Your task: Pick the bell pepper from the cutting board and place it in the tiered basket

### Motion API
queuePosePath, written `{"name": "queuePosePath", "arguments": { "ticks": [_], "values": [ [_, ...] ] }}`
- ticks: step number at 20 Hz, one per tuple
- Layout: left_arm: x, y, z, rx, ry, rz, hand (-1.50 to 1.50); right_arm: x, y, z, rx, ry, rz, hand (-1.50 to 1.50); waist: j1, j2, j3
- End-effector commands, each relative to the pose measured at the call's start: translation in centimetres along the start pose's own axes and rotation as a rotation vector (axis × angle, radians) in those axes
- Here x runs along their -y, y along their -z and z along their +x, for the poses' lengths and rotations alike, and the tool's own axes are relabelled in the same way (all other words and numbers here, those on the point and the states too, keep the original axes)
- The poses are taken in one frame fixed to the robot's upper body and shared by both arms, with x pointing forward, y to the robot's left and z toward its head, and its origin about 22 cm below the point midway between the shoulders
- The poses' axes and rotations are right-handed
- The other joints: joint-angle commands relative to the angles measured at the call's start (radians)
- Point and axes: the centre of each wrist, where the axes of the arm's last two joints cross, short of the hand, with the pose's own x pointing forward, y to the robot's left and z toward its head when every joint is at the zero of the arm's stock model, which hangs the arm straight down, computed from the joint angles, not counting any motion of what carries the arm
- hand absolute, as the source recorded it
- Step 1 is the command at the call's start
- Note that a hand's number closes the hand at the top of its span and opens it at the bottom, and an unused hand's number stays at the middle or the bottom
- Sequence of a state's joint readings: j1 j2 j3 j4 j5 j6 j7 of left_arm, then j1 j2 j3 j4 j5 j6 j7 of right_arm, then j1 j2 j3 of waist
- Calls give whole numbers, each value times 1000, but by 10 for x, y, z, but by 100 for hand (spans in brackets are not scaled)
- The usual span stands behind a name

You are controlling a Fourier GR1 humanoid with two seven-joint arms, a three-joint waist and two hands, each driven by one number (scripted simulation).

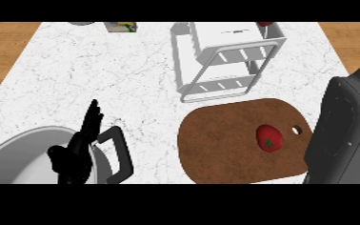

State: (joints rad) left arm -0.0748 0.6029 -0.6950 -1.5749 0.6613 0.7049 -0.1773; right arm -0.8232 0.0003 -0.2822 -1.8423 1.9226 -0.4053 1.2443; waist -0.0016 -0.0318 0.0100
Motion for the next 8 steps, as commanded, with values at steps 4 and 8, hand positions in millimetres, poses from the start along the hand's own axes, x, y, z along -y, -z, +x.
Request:
{"name": "queuePosePath", "arguments": {
  "ticks": [4, 8],
  "values": [
    [-19, -9, -32, -133, 75, 80, 0, 56, 4, -5, -183, 23, -4, -150, -22, -6, -14],
    [-19, -6, -25, -134, 64, 74, 0, 84, 3, -15, -181, 47, 31, -150, -29, -3, -12]
  ]
}}
